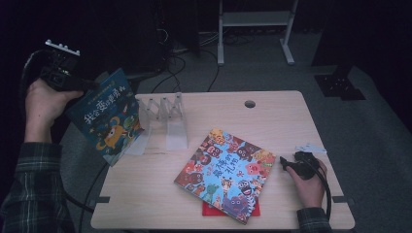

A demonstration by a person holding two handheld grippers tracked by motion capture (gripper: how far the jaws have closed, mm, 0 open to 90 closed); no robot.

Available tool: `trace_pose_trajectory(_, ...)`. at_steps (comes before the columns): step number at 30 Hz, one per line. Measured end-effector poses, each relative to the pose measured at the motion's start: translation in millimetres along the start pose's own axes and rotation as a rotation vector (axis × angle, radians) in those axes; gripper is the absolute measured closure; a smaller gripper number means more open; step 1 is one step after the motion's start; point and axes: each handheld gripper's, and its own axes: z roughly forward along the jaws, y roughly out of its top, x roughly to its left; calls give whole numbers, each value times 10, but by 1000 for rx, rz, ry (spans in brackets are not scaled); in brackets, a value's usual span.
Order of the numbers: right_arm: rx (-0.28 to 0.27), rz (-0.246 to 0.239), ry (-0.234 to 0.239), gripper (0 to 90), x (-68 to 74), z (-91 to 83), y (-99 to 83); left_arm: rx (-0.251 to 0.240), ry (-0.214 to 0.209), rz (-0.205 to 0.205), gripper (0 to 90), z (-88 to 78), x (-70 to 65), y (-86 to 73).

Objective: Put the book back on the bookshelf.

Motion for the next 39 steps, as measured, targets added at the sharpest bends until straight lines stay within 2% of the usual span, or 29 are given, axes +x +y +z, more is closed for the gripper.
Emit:
trace_pose_trajectory(1,0,0,0,312,0,0,0,0,0,0,898,0,0,0)
trace_pose_trajectory(2,0,-1,1,311,-1,0,-1,-5,-9,11,896,20,-68,-47)
trace_pose_trajectory(5,0,-2,1,310,-1,0,-1,-13,-26,21,895,51,-136,-96)
trace_pose_trajectory(7,0,-3,2,310,-2,1,-1,-21,-52,36,890,99,-258,-170)
trace_pose_trajectory(8,0,-3,2,310,-2,1,-1,-21,-52,36,883,99,-258,-170)
trace_pose_trajectory(9,0,-3,2,307,-1,1,0,-15,-52,60,882,135,-347,-214)
trace_pose_trajectory(13,1,-5,4,302,-2,2,0,-13,-73,86,847,213,-513,-307)
trace_pose_trajectory(14,1,-6,4,300,-1,2,0,-13,-73,86,844,213,-513,-307)
trace_pose_trajectory(15,1,-7,4,299,-1,2,0,-9,-81,102,844,267,-620,-376)
trace_pose_trajectory(16,1,-7,4,299,-1,2,0,-9,-81,102,844,267,-620,-376)
trace_pose_trajectory(18,1,-8,5,297,-1,3,0,-4,-98,118,845,360,-752,-475)
trace_pose_trajectory(20,1,-8,5,297,-1,3,0,-1,-103,124,845,404,-799,-517)
trace_pose_trajectory(22,1,-8,5,297,-1,3,0,6,-111,129,844,505,-898,-609)
trace_pose_trajectory(23,1,-8,5,297,-1,3,0,6,-111,129,844,505,-898,-609)
trace_pose_trajectory(24,1,-8,5,297,0,2,0,0,-118,128,838,569,-956,-683)
trace_pose_trajectory(26,1,-8,5,297,0,2,0,-5,-120,126,837,602,-990,-723)
trace_pose_trajectory(27,1,-9,6,297,0,2,0,-14,-127,120,837,662,-1059,-800)
trace_pose_trajectory(29,1,-9,6,297,0,3,0,-19,-132,121,838,690,-1096,-837)
trace_pose_trajectory(31,1,-11,7,297,1,3,0,-20,-137,120,837,784,-1212,-946)
trace_pose_trajectory(33,2,-12,8,298,1,2,0,-16,-136,122,837,821,-1243,-984)
trace_pose_trajectory(34,2,-13,9,297,3,2,0,-10,-139,115,827,914,-1301,-1065)
trace_pose_trajectory(39,2,-16,11,297,4,0,-1,3,-162,101,792,1177,-1422,-1293)
